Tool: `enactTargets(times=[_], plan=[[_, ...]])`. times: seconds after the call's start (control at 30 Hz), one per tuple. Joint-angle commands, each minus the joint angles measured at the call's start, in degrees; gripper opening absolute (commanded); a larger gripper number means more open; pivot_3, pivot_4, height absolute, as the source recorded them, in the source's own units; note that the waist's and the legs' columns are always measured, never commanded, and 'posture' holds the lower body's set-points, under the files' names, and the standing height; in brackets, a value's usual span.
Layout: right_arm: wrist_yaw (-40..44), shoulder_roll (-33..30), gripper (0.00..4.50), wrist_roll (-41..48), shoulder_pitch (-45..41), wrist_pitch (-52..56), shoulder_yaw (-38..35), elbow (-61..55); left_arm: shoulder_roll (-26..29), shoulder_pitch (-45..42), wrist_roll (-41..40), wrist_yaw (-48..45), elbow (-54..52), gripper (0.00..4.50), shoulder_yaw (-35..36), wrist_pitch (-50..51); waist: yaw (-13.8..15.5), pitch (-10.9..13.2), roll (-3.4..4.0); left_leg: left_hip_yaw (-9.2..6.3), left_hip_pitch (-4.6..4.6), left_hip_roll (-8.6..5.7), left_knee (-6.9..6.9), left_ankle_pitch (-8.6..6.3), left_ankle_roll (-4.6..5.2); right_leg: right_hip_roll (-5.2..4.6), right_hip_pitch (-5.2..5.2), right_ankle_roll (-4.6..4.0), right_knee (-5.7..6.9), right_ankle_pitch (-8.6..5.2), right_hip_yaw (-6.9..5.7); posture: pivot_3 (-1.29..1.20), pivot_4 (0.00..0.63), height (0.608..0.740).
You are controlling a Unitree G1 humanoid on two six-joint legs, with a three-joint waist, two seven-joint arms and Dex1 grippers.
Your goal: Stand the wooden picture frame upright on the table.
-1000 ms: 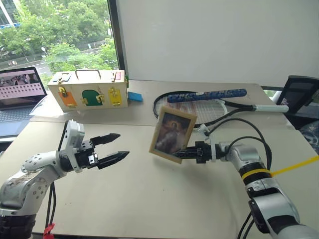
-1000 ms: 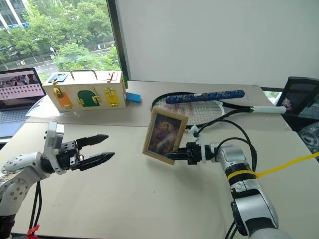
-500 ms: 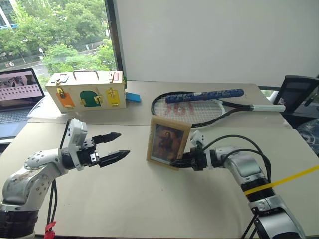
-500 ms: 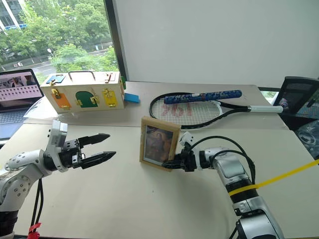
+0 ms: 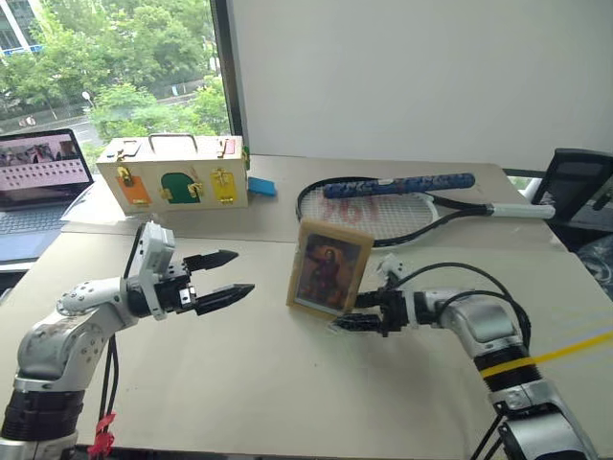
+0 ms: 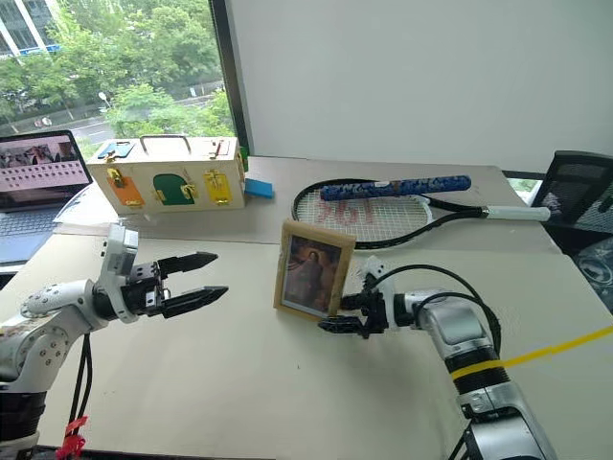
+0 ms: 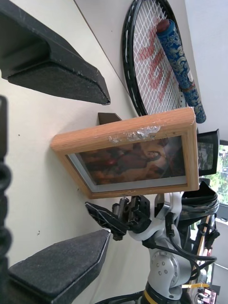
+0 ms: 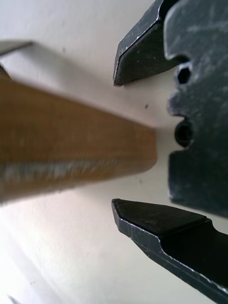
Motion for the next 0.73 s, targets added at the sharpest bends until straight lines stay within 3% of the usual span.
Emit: enactTargets(times=[0.03,0.17,0.33,0.5,0.73], plan=[[3.9,-6.2,4.46,3.0,3.8,0.7,-4.6,-3.5,0.3,-0.5,-0.5,0.3,-0.3,4.50,1.4,0.2,0.4,0.0,0.00,0.00,-0.03,0.00,-0.01,-0.01,0.01,0.00,-0.02,0.00,-0.01,-0.01,0.00,0.00,0.150,0.720],[4.6,-11.4,4.46,4.7,11.7,-11.5,-16.3,-5.2,1.1,1.5,2.6,5.6,0.1,4.50,2.3,1.6,0.8,0.0,-0.01,0.01,-0.10,0.00,-0.02,-0.06,0.06,-0.01,-0.05,0.01,-0.11,-0.02,0.00,0.00,0.150,0.720],[0.3,-9.5,4.46,4.8,20.8,-20.8,-23.5,-17.7,-0.1,4.3,9.4,11.8,-0.5,4.50,0.6,-1.6,-0.3,0.0,0.02,0.00,-0.06,0.01,-0.02,-0.04,0.06,-0.01,-0.06,0.00,-0.05,-0.02,0.00,0.00,0.150,0.720],[-7.9,-8.4,4.46,1.6,29.2,-20.8,-24.3,-30.7,-2.2,5.4,13.0,12.2,0.2,4.50,-1.6,-5.2,-0.1,0.0,0.01,0.00,-0.03,0.00,-0.01,-0.04,0.04,-0.01,-0.01,0.01,-0.05,-0.02,0.00,0.00,0.150,0.720],[-13.8,-8.1,4.46,5.2,29.9,-15.5,-24.7,-35.6,-3.2,5.8,15.2,11.1,0.9,4.50,-3.9,-6.9,-0.1,0.0,0.01,0.00,-0.05,-0.01,0.06,-0.02,0.02,-0.04,0.00,0.01,-0.05,-0.01,0.00,0.00,0.150,0.720]])
